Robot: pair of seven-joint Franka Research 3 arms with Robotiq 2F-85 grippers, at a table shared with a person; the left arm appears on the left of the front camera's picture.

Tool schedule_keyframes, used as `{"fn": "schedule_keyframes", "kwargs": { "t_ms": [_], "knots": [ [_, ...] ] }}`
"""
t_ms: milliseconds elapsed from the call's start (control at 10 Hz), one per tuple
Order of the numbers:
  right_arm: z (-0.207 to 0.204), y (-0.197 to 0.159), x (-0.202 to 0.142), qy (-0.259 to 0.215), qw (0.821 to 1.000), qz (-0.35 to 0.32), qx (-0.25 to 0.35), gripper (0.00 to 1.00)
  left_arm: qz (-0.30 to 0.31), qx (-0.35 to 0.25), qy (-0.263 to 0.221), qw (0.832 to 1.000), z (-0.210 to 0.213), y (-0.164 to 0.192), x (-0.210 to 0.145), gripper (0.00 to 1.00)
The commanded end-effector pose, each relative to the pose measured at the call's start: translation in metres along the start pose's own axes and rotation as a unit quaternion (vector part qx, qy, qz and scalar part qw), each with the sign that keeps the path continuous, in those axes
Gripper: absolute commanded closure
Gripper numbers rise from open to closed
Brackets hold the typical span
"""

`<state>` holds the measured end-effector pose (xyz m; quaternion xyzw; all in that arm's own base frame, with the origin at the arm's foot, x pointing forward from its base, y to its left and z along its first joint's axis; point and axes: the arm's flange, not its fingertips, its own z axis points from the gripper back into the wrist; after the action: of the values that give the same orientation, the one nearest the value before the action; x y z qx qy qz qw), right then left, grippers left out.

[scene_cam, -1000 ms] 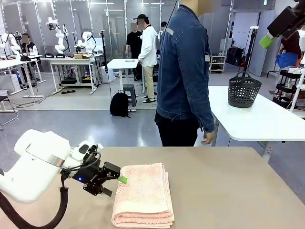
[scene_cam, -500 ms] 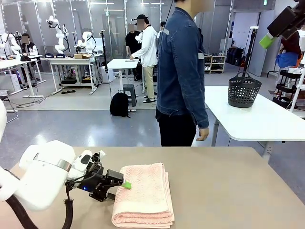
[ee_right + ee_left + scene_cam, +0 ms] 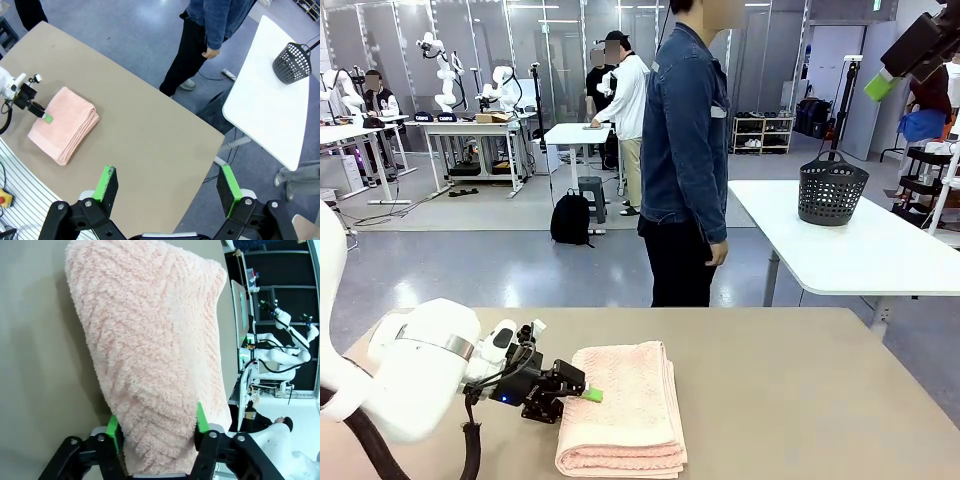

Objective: Fold the towel.
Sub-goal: Pick up the 100 cm Hotel Towel and place it on the left side of the table.

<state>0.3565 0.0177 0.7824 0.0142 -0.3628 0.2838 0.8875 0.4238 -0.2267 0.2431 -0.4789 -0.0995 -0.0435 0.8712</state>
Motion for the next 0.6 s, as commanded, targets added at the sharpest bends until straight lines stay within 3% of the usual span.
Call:
{"fn": "schedule_keyframes", "kwargs": {
  "t_ms": [0, 100, 500],
  "knots": [
    [0.000, 0.000, 0.000, 0.001, 1.000, -0.002, -0.001, 0.00, -0.004, -0.012, -0.008, 1.000, -0.007, 0.004, 0.000, 0.76],
    [0.000, 0.000, 0.000, 0.001, 1.000, -0.002, -0.001, 0.00, -0.002, -0.009, -0.006, 1.000, -0.004, 0.002, 0.000, 1.00],
    [0.000, 0.000, 0.000, 0.001, 1.000, -0.002, -0.001, 0.00, -0.015, -0.001, -0.007, 1.000, 0.023, -0.009, 0.008, 1.00]
  ]
}}
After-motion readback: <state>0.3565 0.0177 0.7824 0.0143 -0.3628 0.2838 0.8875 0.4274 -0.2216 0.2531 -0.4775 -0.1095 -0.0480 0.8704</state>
